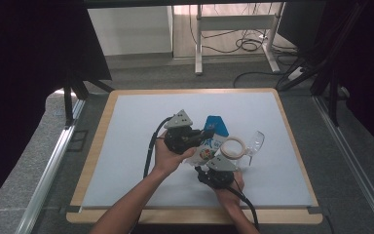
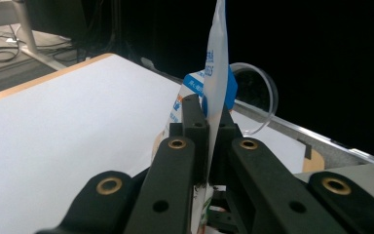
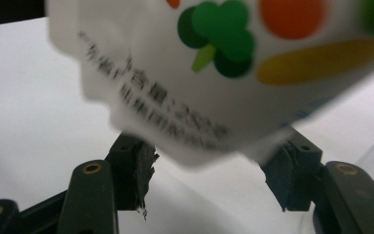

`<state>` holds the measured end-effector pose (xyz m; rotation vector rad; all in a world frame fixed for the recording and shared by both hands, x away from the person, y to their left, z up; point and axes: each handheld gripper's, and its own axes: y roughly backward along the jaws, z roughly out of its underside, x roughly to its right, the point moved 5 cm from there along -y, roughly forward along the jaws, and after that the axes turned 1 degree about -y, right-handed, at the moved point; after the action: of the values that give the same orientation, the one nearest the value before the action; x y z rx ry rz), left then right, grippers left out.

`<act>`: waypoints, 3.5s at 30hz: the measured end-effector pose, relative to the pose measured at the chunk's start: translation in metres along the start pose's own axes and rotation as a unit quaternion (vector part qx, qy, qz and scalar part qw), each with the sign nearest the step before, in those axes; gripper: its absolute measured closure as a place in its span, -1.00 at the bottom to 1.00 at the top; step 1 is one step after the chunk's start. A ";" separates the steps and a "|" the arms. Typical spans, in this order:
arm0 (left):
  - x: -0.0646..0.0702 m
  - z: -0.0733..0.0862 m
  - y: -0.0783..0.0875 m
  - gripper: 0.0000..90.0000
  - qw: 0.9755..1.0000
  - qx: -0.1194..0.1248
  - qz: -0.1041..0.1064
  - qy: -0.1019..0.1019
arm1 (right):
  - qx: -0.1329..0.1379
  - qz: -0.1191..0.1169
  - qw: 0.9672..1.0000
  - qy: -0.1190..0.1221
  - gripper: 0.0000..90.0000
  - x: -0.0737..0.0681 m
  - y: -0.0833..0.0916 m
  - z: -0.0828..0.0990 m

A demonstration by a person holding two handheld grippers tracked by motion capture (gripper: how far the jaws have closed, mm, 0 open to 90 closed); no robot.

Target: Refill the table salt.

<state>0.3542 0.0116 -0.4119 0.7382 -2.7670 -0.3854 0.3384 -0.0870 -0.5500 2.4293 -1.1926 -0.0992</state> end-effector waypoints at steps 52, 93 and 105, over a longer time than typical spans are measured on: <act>-0.025 -0.004 -0.049 0.99 0.997 -0.070 -0.008 -0.010 | 0.006 -0.141 0.984 -0.112 0.17 0.010 0.025 0.010; 0.011 -0.010 -0.014 1.00 0.999 -0.024 0.018 -0.011 | 0.033 -0.091 0.994 -0.049 -0.38 0.000 0.021 -0.009; 0.019 -0.011 -0.020 1.00 0.999 -0.025 0.024 -0.011 | 0.045 -0.066 0.995 -0.051 -0.34 -0.002 0.020 -0.014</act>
<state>0.3509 -0.0168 -0.4053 0.6584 -2.7798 -0.4535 0.3258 -0.0915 -0.5289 2.6094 -1.1004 -0.2165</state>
